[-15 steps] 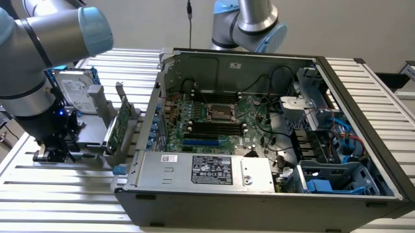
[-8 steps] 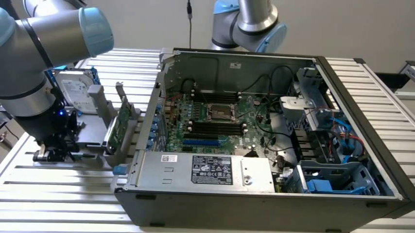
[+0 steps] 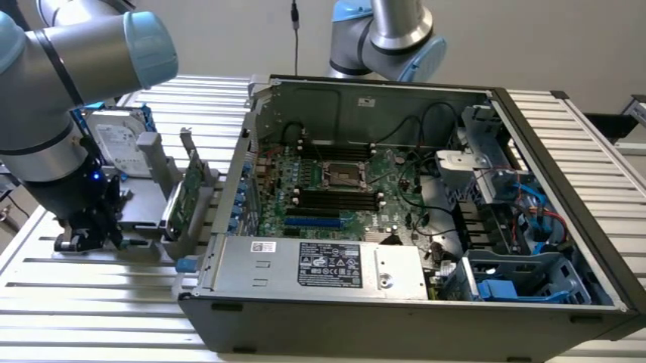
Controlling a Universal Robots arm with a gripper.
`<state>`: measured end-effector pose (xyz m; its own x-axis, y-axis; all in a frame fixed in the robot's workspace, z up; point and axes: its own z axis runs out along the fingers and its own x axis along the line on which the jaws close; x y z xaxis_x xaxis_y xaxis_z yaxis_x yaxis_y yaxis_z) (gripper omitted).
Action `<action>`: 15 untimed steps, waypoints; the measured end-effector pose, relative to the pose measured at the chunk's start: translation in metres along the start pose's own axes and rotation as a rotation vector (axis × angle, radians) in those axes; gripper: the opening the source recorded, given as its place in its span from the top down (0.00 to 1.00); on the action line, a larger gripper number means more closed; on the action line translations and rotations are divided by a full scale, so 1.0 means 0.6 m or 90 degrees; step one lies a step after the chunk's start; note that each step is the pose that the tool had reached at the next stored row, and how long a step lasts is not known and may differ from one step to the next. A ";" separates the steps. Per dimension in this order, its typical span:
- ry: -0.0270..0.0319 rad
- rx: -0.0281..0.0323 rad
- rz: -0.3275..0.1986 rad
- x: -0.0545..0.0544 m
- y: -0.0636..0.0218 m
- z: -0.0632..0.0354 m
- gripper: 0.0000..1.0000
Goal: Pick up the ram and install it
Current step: 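Pick up the ram and move it above insertion slot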
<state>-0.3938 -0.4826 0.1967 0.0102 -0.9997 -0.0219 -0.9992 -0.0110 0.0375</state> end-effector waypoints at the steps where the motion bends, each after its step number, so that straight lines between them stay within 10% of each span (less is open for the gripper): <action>1: 0.0000 0.0001 0.000 0.000 0.000 0.000 0.79; 15: 0.0000 0.0000 0.000 0.000 0.000 0.000 0.87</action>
<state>-0.3938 -0.4826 0.1967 0.0098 -0.9997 -0.0219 -0.9992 -0.0107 0.0375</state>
